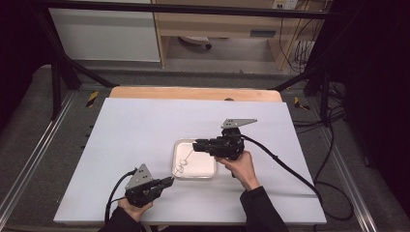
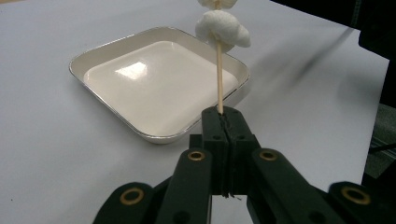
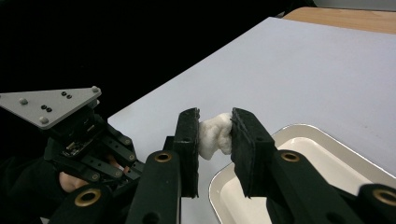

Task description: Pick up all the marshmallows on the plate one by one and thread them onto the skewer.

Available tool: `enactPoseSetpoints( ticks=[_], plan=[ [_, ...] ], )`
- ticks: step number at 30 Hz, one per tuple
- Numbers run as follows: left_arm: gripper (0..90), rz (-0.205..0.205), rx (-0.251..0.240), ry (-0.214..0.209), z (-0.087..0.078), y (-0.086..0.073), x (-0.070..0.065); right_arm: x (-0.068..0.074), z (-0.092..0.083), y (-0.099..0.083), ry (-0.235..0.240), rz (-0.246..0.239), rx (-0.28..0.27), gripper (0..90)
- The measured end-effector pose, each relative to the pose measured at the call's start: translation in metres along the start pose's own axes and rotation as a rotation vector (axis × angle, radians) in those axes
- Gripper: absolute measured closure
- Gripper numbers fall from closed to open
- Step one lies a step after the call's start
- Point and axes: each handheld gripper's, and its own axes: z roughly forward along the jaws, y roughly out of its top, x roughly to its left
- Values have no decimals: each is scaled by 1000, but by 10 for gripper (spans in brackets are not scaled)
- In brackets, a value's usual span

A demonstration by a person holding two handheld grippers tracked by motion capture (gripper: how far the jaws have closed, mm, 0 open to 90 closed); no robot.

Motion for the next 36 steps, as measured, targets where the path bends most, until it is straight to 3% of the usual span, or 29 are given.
enactPoseSetpoints(
  ticks=[15, 36],
  plan=[
    [886, -4, 7, 5, 0, -1, 0, -1, 9, -7, 47, 29, 17, 777],
    [887, -21, 0, 19, 1, -1, -3, 4, 19, -18, 86, 31, 8, 811]
  ],
)
